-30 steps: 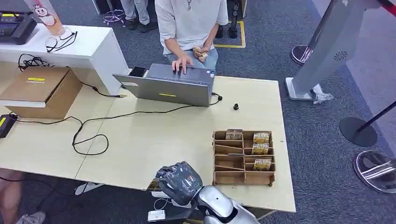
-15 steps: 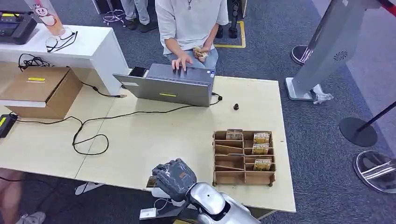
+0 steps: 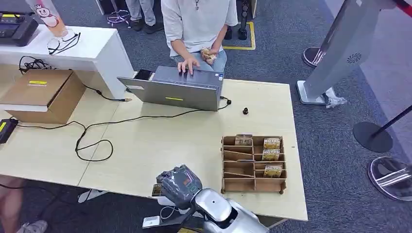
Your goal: Pass the card to the sensor for recognition and then transmit it.
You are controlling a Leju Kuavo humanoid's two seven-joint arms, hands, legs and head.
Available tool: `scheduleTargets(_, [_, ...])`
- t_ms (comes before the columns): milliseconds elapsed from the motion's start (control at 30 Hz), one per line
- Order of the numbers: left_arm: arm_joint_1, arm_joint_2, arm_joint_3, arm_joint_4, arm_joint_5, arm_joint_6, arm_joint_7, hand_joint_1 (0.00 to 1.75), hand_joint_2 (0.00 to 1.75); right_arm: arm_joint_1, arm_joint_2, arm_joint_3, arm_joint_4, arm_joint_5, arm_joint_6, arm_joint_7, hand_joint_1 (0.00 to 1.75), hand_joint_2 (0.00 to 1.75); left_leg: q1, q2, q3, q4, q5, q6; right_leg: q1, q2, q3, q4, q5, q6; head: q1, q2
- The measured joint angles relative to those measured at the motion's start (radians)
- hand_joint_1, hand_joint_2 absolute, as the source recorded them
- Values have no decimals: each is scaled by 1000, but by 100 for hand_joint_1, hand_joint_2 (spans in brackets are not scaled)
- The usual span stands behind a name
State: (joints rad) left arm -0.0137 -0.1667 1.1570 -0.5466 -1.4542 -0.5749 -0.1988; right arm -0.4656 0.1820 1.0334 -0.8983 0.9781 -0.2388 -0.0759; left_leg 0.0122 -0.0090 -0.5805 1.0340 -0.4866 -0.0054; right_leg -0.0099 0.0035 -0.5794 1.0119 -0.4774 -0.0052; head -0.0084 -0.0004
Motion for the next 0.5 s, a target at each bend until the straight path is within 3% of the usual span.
scheduleTargets(200, [7,-4,0,-13,2,-11,8,0,0,-4,-4,-6,-48,-26,94,16,175,175,0,0,0,0,0,0,0,0,0,0,0,0,0,0])
scheduleTargets(500, [6,-2,-10,-13,0,-6,14,0,0,-41,-20,-21,-123,40,200,50,175,175,0,0,0,0,0,0,0,0,0,0,0,0,0,0])
